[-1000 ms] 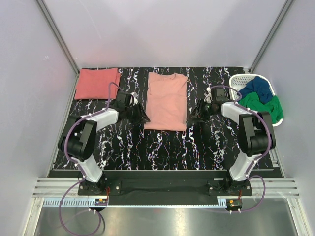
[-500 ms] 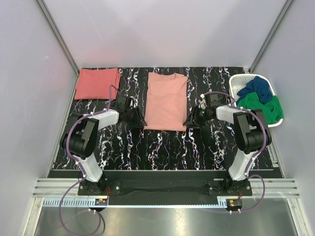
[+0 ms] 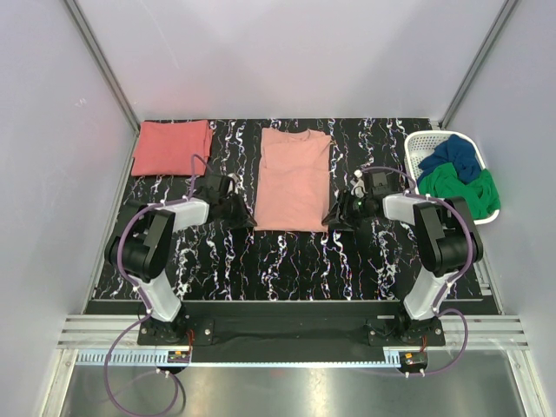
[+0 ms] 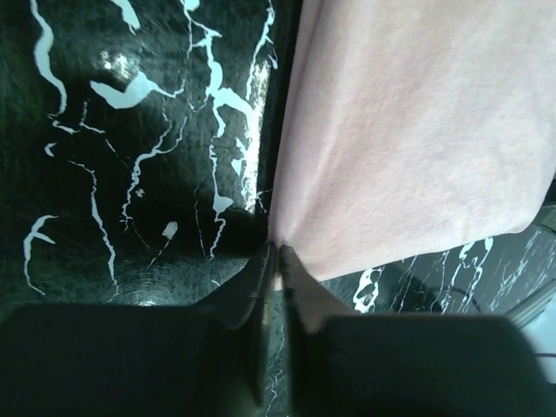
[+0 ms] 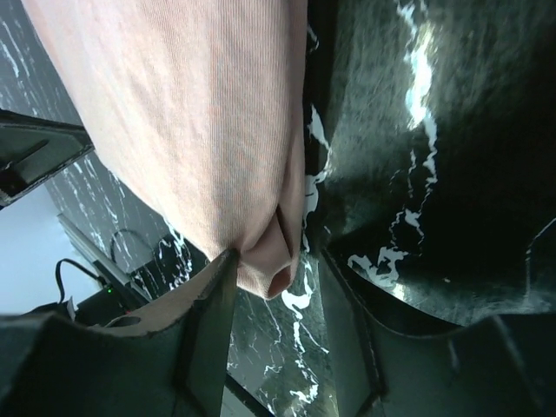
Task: Fold and stack the t-shirts
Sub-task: Fold the tshirt
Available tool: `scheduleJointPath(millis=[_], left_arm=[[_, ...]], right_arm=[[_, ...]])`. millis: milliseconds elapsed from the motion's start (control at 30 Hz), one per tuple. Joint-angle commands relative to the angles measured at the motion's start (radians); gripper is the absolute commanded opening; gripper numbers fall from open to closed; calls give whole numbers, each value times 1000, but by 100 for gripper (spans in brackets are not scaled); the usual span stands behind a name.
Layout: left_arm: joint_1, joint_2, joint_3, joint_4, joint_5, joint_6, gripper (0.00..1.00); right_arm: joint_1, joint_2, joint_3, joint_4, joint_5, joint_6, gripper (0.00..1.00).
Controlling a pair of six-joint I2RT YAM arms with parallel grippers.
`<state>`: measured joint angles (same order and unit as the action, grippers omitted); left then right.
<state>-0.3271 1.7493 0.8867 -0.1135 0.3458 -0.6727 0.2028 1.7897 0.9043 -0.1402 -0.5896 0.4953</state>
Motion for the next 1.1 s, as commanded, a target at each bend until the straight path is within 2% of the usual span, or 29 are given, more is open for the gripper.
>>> scheduleJointPath(millis=[0,67,233,333,367,467,667,767,833,933,1067], left_arm=[[-1,-14,-43,-14,8,16,5],[-1,-19,-54,1,24,10,0],[-3,-27,-75,23,42,9,0],[-3,-30,-86,31,51,5,0],[-3,-33,-91,31,51,2,0],[-3,-60,-127,43,51,-16,0],[-41,-115,-196,44,59,-47,0],[-62,-135,-238,26,56,-62,0],[-64,-166,-264,12,36,-83,22],[-66,-201,-293,-12,-8,-96,34],[-64,-208,-284,-35,-39,-97,44]], right_arm=[[14,-24,-45,47,-18,18,50],[14,-21,-61,60,-24,23,50],[14,-15,-79,94,-30,28,47],[15,-19,-93,106,-27,34,27],[14,-26,-99,102,-4,34,11],[14,-56,-128,71,46,31,1],[21,-96,-176,68,42,38,3],[29,-107,-196,68,39,57,11],[37,-122,-214,70,39,66,22],[50,-139,-232,76,50,80,33],[53,-142,-239,79,65,81,36]])
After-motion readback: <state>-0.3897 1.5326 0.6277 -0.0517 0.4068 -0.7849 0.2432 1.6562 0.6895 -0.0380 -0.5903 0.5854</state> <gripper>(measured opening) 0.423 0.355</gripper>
